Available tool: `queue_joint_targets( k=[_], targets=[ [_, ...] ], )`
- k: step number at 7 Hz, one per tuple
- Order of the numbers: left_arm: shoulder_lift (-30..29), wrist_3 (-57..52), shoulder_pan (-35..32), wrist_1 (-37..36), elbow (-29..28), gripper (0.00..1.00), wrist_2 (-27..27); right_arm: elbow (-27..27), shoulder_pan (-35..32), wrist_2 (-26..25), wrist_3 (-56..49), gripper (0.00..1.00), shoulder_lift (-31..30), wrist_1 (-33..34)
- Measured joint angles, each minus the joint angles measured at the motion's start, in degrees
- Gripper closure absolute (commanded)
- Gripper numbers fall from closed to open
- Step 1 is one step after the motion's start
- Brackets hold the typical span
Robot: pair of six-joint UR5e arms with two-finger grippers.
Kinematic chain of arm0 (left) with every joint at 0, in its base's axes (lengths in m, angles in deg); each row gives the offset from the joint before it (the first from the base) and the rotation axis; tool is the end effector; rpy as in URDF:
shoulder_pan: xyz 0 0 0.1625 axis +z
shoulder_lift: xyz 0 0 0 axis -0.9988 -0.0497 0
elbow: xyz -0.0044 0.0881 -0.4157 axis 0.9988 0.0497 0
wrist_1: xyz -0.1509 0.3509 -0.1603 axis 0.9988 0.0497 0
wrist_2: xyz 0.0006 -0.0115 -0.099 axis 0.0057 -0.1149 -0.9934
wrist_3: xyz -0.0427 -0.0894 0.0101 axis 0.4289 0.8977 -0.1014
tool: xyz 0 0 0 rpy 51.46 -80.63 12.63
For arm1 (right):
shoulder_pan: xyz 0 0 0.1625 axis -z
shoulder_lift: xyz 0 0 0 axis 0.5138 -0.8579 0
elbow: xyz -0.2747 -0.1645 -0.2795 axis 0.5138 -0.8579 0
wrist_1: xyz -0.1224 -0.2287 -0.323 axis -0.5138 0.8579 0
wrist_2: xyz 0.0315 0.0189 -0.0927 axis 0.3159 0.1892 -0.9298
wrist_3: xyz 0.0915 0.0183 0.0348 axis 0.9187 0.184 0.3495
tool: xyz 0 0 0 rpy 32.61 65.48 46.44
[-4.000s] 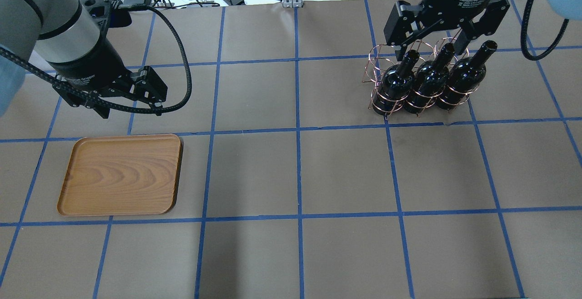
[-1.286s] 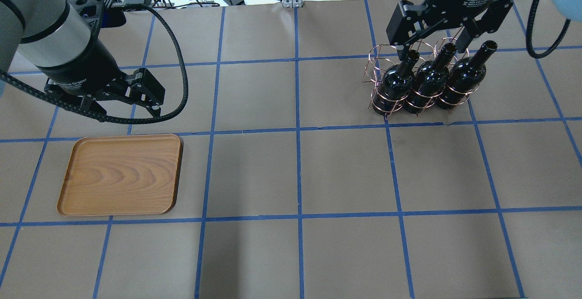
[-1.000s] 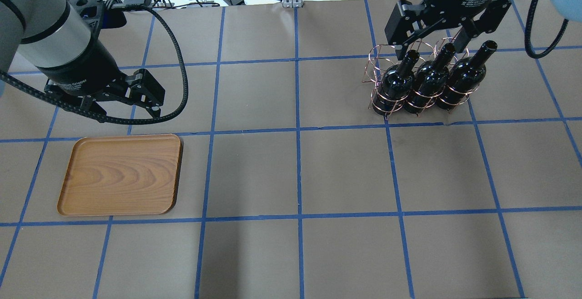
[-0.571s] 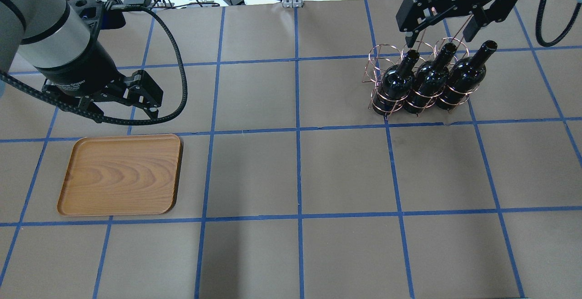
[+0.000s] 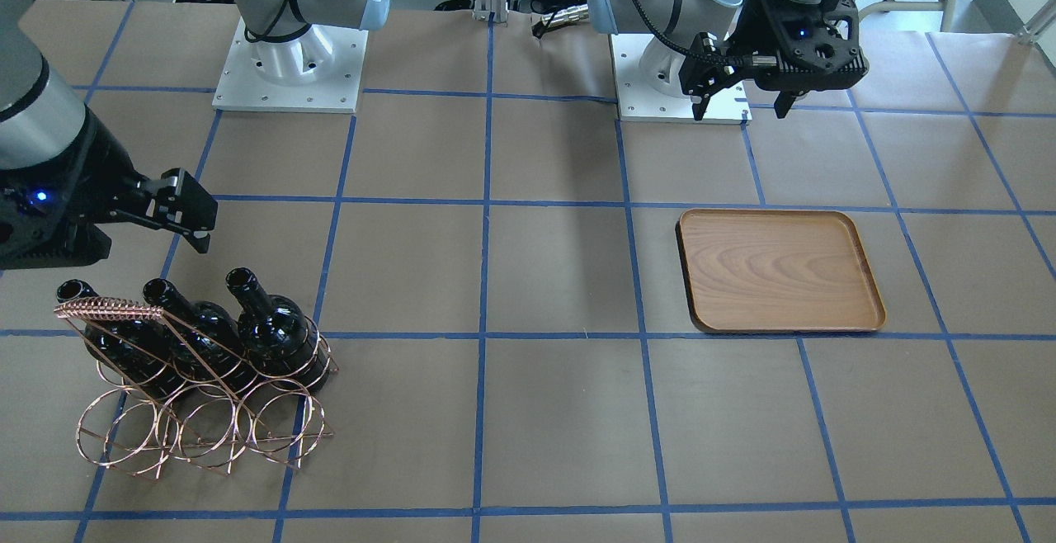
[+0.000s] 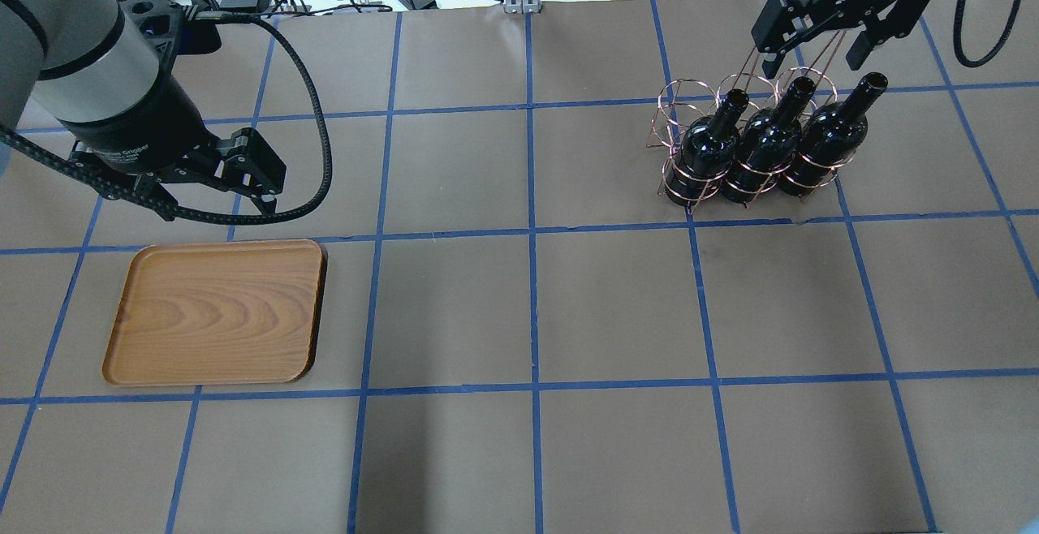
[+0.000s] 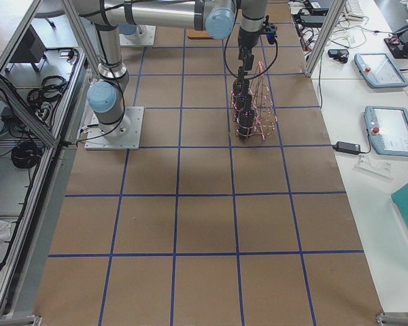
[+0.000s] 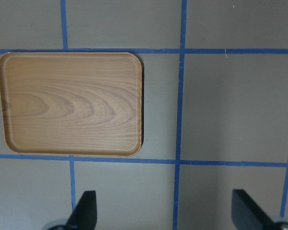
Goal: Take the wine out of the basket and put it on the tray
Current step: 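Lower the right gripper onto the middle wine bottle's neck in the rack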
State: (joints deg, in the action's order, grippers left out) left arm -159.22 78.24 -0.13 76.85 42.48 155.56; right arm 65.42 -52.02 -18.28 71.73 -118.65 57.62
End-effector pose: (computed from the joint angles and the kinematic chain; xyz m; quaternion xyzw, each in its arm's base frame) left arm -0.1065 -0.4286 0.4964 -0.0120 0.9992 0.0181 0.0324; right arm 0.0608 -0.5941 0.4615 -0.0392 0.9992 0.0064 0.0014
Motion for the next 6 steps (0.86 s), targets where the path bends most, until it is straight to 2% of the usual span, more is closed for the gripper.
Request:
queue_joint_targets(
  k=[2,3,4,5,6],
  targets=[
    [0.0,0.0,0.0,0.0,0.1,0.00,-0.1,1.0,0.1,-0.3,-1.3,0.12,2.3,2.2],
    [0.0,0.0,0.0,0.0,0.2,0.00,-0.1,1.6,0.1,-0.3,-1.7,0.20,2.8,2.6],
    [0.0,0.0,0.0,0.1,0.2,0.00,0.0,1.9,0.1,-0.3,-1.8,0.33,3.3,3.0],
    [0.1,0.0,0.0,0.1,0.2,0.00,0.0,2.1,0.2,-0.4,-1.8,0.39,3.7,3.4],
    [0.0,0.0,0.0,0.1,0.2,0.00,0.0,2.2,0.2,-0.5,-1.9,0.54,4.0,3.6]
  ],
)
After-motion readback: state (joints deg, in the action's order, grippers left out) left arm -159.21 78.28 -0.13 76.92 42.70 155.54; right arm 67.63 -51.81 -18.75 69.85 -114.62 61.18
